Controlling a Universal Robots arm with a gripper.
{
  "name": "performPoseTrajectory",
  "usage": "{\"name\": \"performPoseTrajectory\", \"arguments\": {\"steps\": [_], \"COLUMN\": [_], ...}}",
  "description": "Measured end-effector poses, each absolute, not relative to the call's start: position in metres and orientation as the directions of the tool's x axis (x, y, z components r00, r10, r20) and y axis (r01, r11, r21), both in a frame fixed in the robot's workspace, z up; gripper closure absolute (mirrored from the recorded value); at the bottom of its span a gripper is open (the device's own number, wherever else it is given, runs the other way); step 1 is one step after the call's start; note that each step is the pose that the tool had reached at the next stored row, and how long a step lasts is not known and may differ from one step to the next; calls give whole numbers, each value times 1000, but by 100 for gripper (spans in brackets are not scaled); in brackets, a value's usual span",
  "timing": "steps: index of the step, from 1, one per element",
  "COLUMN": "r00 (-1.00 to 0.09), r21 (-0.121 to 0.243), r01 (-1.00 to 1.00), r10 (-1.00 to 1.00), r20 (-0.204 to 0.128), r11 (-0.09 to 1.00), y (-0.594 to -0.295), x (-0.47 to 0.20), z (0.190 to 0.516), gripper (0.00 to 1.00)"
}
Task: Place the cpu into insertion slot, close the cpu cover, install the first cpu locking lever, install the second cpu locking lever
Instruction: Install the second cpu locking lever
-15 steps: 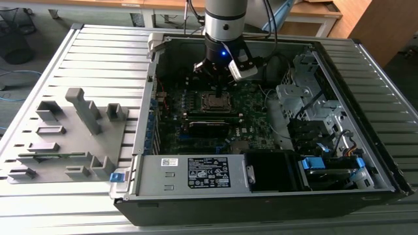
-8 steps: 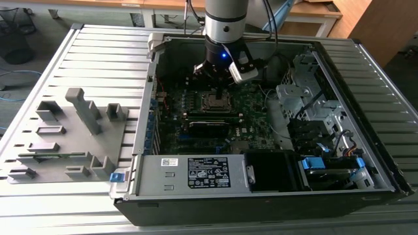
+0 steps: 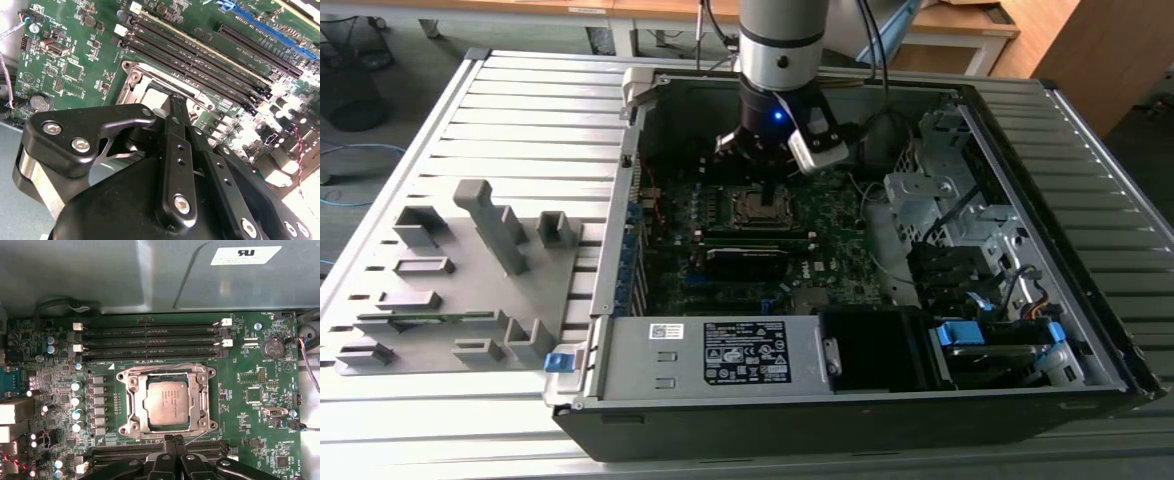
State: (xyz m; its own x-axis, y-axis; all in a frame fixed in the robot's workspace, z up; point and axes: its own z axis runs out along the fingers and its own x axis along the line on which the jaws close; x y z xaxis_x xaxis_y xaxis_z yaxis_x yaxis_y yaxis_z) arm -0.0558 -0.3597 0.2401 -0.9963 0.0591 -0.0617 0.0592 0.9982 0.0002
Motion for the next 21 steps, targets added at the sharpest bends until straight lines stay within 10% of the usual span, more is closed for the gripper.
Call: {"name": "performPoseTrajectory", "arguments": {"steps": [21], "r00": [-996], "r21": [-2], "r01": [59], "r10": [59], "r20": [-61], "r11": [998], "y": [-364], "x": [-56], "z": [240], "gripper": [90]}}
